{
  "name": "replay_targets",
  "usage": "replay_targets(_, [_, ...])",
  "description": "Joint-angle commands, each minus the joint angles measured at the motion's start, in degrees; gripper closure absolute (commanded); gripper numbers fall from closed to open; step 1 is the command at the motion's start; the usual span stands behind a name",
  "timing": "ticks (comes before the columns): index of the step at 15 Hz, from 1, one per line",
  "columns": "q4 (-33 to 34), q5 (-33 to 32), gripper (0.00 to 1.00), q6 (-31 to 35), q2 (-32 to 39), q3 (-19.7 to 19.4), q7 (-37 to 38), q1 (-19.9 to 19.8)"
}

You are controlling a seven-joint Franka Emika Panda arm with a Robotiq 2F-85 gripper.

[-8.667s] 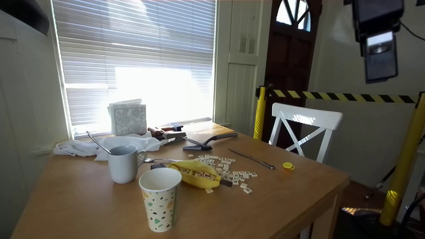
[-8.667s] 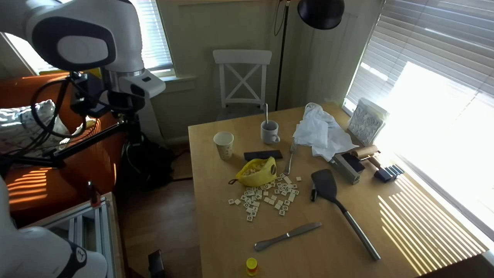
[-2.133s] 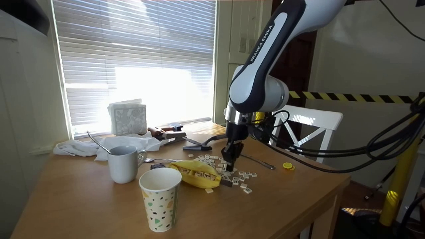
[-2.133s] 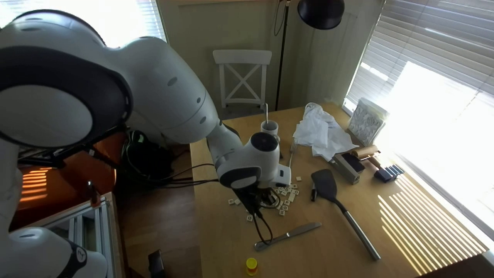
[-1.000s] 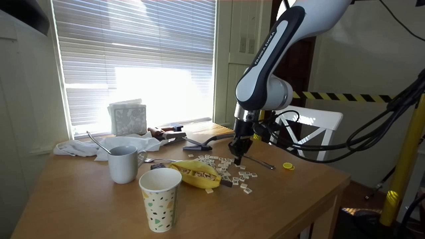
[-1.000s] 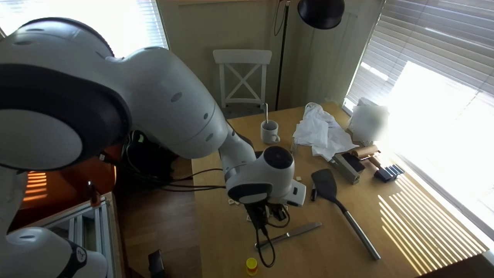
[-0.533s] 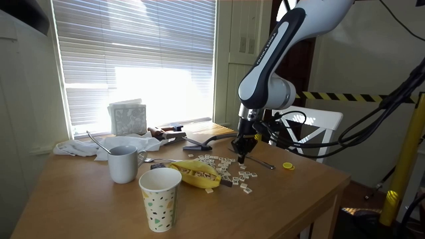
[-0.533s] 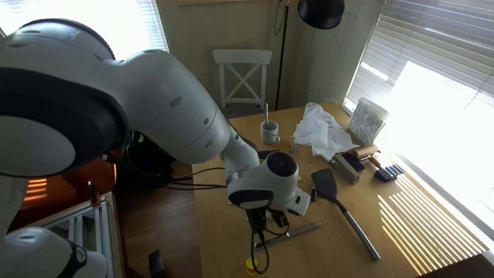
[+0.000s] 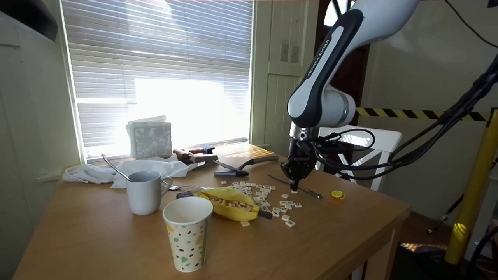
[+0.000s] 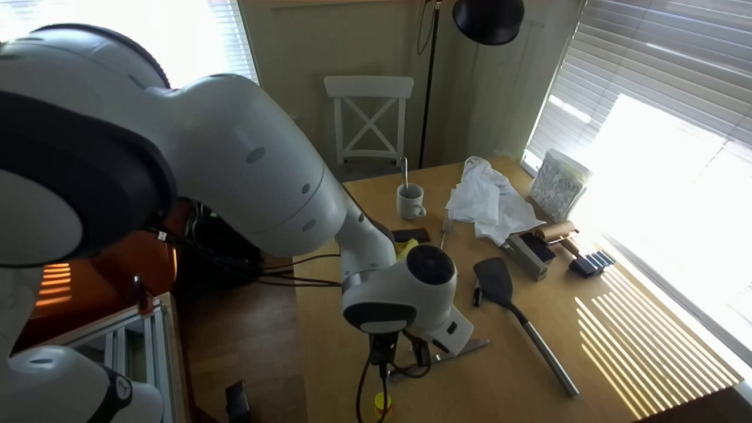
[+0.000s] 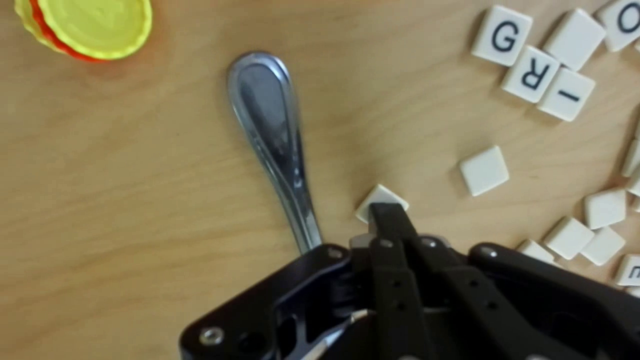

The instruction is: Move the letter 'V' to the right then put it in the banana bag.

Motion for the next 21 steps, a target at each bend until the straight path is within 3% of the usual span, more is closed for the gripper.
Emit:
replay_targets(1, [-1.9, 1.9, 1.00, -0.4, 1.5, 0.2, -0.1, -0.3])
replay_targets(11, [-2.0, 3.0, 1.00, 1.1, 0.7, 2.1, -1.6, -1.3])
replay_targets(12, [-2.8, 3.0, 0.74, 1.1, -0.4, 1.9, -0.9, -0.7])
replay_targets(13, [-3.7, 3.7, 0.73, 0.6, -1.8, 2.5, -0.6, -0.9])
replay_targets(15, [-6.2, 2.9, 0.61, 0.7, -4.7, 0.1, 2.9, 2.3])
replay_targets(21, [-13.3, 0.2, 0.18, 2.6, -13.9, -7.1, 16.0, 12.8])
